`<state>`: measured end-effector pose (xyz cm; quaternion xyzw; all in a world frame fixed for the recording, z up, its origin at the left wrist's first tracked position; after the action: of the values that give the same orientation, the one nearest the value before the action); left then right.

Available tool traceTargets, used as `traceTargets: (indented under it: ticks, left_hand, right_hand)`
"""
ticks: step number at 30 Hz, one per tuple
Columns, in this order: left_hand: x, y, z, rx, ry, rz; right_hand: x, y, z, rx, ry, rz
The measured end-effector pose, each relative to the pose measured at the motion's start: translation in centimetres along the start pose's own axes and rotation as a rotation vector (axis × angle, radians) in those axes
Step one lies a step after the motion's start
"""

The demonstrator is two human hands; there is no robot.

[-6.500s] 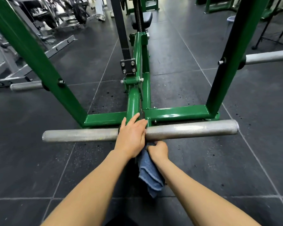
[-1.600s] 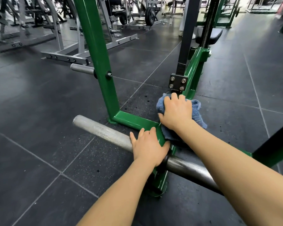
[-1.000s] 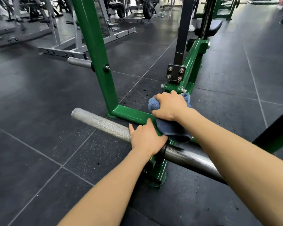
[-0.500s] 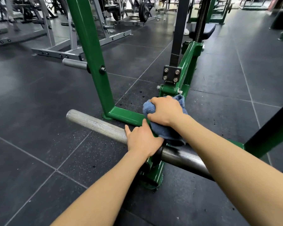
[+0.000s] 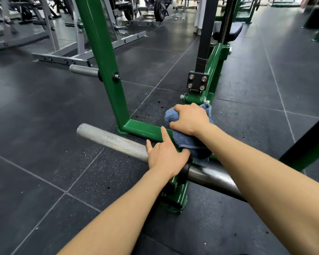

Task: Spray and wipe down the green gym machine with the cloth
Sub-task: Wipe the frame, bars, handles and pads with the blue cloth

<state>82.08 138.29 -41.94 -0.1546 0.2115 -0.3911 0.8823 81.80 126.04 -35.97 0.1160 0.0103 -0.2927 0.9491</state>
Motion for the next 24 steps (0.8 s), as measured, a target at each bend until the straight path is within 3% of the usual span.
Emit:
traceTargets:
  ticks: [4,7,10,15,17,24]
  left_hand:
    - [-0.3,0.5,0.5,-0.103,0.139,-0.164]
    - [-1.0,3.9,3.6,-0.162,0.008,-0.185]
    - [-1.5,6.1,5.0,0.045,-0.098,-0.169]
    - [-3.0,5.2,2.9,0.449,-0.075,-0.251]
    - [-3.6,5.4,1.8,0.517,-0.065,-0.258]
    - [-3.7,5.9,1.0,0.467,-0.082,-0.268]
  right_hand:
    - [-1.9,-0.4,-0.6,0.213,0.033,0.060]
    - [-3.9,1.3,-1.5,0.197,0.109,0.134]
    - [-6.5,4.4,-2.3,0.081,0.145,0.227]
    - [-9.8,6.1,-3.3,0.041,0.223,0.373]
    - [-8.2,5.2,-3.1,0.054,0.250,0.350]
    - [-3.3,3.1,-1.6,-0.012,0.102,0.100]
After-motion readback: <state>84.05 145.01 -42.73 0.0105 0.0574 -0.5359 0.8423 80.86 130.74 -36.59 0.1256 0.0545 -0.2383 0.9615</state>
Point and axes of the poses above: each hand's wrist, its own x-axis towards the middle knuckle, its own z-axis out of the back of the hand, y = z × x, the point moved 10 cm from there along x, towards the middle knuckle, and after that the axes turned 12 degrees about y, right-handed, at the moved point
